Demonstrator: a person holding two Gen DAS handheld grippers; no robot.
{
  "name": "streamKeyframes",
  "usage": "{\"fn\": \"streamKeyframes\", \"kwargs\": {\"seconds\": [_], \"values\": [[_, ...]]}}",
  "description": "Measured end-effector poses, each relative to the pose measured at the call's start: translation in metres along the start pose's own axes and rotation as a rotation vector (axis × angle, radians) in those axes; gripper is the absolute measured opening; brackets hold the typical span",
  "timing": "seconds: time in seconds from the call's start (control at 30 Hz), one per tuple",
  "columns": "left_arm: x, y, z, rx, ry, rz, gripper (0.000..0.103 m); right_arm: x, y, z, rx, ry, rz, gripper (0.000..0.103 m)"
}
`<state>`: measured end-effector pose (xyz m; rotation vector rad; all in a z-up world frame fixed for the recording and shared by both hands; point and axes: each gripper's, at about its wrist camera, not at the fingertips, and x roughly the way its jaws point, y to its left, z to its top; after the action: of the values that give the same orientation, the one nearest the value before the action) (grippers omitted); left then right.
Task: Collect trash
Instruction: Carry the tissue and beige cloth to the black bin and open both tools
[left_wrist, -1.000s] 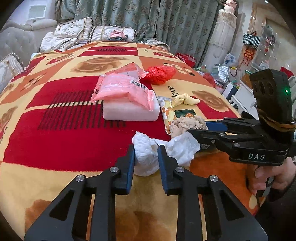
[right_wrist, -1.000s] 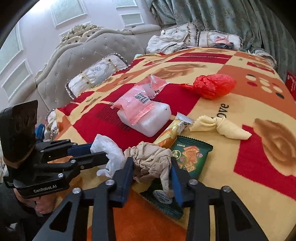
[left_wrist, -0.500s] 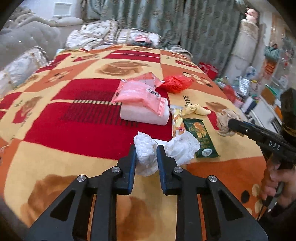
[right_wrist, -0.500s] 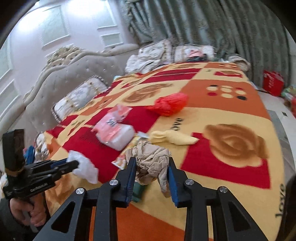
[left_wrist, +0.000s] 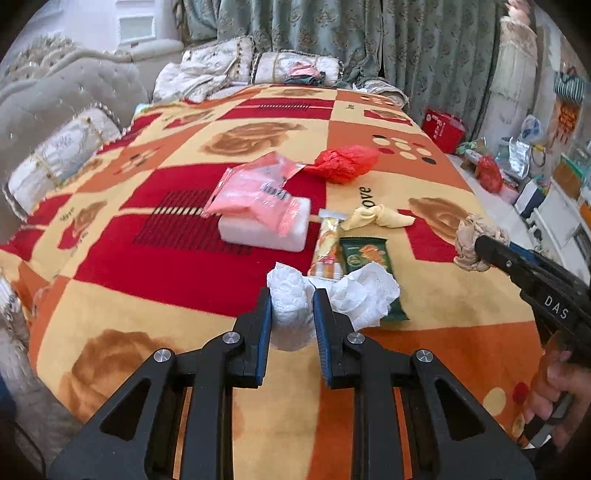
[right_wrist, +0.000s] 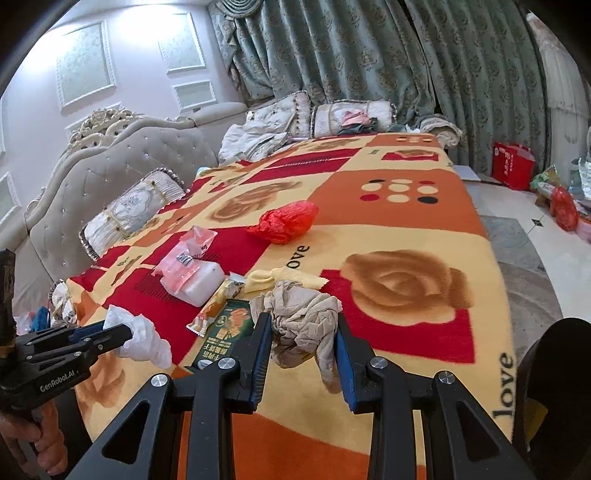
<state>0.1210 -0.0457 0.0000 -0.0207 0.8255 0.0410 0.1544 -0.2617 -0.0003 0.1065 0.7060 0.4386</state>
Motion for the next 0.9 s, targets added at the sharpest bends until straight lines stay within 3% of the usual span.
{"fn": "streamKeyframes", "kwargs": {"seconds": [0.63, 0.9], "values": [[-0.006, -0.043, 0.003, 0.07, -0.019, -0.01, 0.02, -0.03, -0.031, 0.0, 0.063, -0.059, -0.039, 0.031], [-0.008, -0.061, 0.003, 0.106, -0.032, -0.009, 0.02, -0.055, -0.067, 0.001, 0.141, -0.115, -0.124, 0.031]]}}
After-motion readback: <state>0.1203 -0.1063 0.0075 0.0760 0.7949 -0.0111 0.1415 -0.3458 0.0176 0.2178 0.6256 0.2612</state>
